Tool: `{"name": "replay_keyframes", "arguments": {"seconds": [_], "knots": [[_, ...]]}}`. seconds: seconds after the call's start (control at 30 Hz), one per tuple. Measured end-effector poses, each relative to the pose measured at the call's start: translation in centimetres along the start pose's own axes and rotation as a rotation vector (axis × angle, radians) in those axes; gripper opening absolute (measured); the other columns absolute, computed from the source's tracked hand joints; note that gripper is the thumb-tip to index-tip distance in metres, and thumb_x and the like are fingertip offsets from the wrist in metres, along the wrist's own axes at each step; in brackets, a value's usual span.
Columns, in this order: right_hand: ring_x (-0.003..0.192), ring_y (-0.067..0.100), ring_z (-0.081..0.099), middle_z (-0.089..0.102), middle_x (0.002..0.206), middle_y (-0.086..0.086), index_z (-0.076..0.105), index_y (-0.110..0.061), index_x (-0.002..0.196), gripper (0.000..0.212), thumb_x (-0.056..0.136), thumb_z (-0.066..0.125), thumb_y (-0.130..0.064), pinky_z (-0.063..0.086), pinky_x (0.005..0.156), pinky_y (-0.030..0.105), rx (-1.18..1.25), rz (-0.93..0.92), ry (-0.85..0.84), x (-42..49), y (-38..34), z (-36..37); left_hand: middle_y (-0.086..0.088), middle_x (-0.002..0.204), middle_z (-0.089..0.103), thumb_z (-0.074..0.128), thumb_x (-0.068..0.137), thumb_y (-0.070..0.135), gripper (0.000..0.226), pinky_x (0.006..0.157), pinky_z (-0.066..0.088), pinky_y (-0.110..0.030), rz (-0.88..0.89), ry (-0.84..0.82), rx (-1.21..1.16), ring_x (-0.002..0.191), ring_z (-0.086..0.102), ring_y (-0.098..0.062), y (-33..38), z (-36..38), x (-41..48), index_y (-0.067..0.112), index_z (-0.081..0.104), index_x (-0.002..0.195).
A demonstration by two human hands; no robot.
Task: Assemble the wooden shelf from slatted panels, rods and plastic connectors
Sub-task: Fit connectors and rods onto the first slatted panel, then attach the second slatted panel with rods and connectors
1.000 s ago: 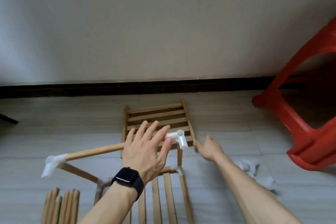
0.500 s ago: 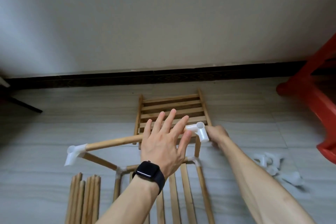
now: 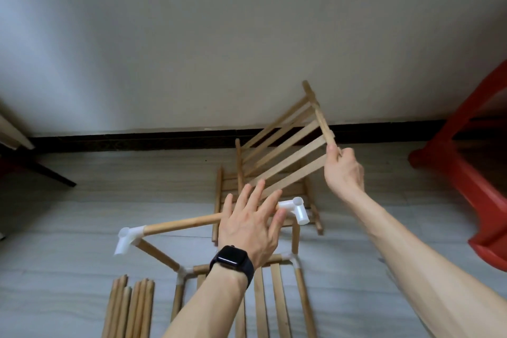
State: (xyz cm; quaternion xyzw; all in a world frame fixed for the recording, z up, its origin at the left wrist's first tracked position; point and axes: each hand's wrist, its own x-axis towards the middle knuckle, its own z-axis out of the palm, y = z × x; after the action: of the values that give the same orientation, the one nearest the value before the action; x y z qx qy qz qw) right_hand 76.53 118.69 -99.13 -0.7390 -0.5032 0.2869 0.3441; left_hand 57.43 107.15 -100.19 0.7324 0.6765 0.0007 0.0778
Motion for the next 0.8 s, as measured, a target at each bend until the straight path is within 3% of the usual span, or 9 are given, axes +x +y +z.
{"name": "replay_keyframes", "arguments": {"seconds": [0.07,0.17,0.3,0.4,0.47,0.53,0.63,0.7,0.8], "knots": [[0.096,0.036,0.055,0.056,0.096,0.014,0.048,-0.007,0.112,0.047,0.106,0.026,-0.049,0.031,0.071,0.036,0.032,-0.056,0.121,-1.3,-0.6,-3.8,0.012,0.166,-0.008,0.002,0.097,0.064,0.059,0.124,-0.002,-0.050,0.007,-0.032,-0.006,0.154,-0.008,-0.014,0.2,-0.3,-0.2,0.049,0.000,0.154],[0.108,0.046,0.056,0.062,0.112,0.028,0.049,-0.003,0.116,0.047,0.106,0.031,-0.045,0.032,0.075,0.040,0.120,-0.077,0.311,-3.6,-1.4,-9.7,0.008,0.166,-0.013,0.011,0.102,0.059,0.057,0.124,-0.003,-0.049,0.031,-0.071,-0.059,0.154,-0.010,-0.015,-0.3,-1.9,-0.9,0.047,-0.006,0.155],[0.102,0.046,0.058,0.065,0.111,0.025,0.054,-0.008,0.109,0.056,0.101,0.032,-0.059,0.043,0.083,0.044,0.288,-0.054,0.449,-8.2,-1.2,-15.1,0.001,0.167,0.005,0.030,0.102,0.057,0.061,0.124,0.012,-0.047,-0.096,0.124,-0.405,0.153,0.011,-0.021,-1.8,-5.8,-4.5,0.039,0.010,0.157],[0.074,0.033,0.060,0.063,0.081,0.009,0.048,-0.021,0.086,0.063,0.086,0.033,-0.082,0.050,0.071,0.049,0.447,-0.034,0.378,-13.8,-0.7,-16.8,-0.007,0.163,0.024,0.034,0.103,0.054,0.062,0.118,0.025,-0.044,-0.200,0.132,-0.776,0.147,0.029,-0.026,-3.6,-9.6,-9.8,0.030,0.017,0.158],[0.055,0.018,0.048,0.050,0.068,0.002,0.045,-0.021,0.082,0.046,0.099,0.038,-0.063,0.041,0.054,0.037,0.546,-0.025,0.281,-18.7,-0.5,-16.8,-0.009,0.153,0.041,0.027,0.103,0.058,0.056,0.110,0.037,-0.047,-0.288,0.073,-1.003,0.133,0.048,-0.028,-4.8,-12.1,-13.9,0.030,0.026,0.152],[0.048,0.008,0.036,0.039,0.063,-0.004,0.047,-0.017,0.086,0.035,0.106,0.038,-0.045,0.032,0.048,0.028,0.599,-0.010,0.141,-23.6,0.0,-16.1,-0.011,0.130,0.057,0.024,0.105,0.055,0.044,0.086,0.050,-0.038,-0.367,0.034,-1.172,0.101,0.066,-0.024,-5.8,-13.6,-18.4,0.028,0.039,0.135],[0.051,0.009,0.031,0.033,0.060,-0.007,0.052,-0.014,0.094,0.037,0.106,0.037,-0.045,0.029,0.049,0.028,0.603,0.023,-0.031,-29.4,1.2,-14.1,-0.009,0.100,0.058,0.040,0.106,0.036,0.023,0.056,0.047,-0.026,-0.457,0.071,-1.163,0.064,0.057,-0.016,-8.2,-12.1,-25.3,0.022,0.045,0.123],[0.055,0.012,0.034,0.035,0.061,-0.004,0.053,-0.012,0.092,0.041,0.105,0.036,-0.047,0.030,0.052,0.031,0.539,0.029,-0.098,-32.0,1.8,-12.9,-0.008,0.087,0.056,0.045,0.106,0.026,0.015,0.051,0.039,-0.024,-0.545,0.115,-1.248,0.057,0.046,-0.013,-10.1,-10.0,-29.2,0.018,0.053,0.114],[0.065,0.019,0.043,0.044,0.068,0.003,0.053,-0.012,0.086,0.049,0.104,0.032,-0.053,0.036,0.060,0.035,0.390,-0.003,-0.185,-34.5,2.6,-11.4,-0.006,0.077,0.056,0.044,0.106,0.024,0.022,0.054,0.037,-0.025,-0.631,0.170,-1.249,0.059,0.046,-0.013,-11.9,-6.9,-33.0,0.011,0.059,0.097]]}}
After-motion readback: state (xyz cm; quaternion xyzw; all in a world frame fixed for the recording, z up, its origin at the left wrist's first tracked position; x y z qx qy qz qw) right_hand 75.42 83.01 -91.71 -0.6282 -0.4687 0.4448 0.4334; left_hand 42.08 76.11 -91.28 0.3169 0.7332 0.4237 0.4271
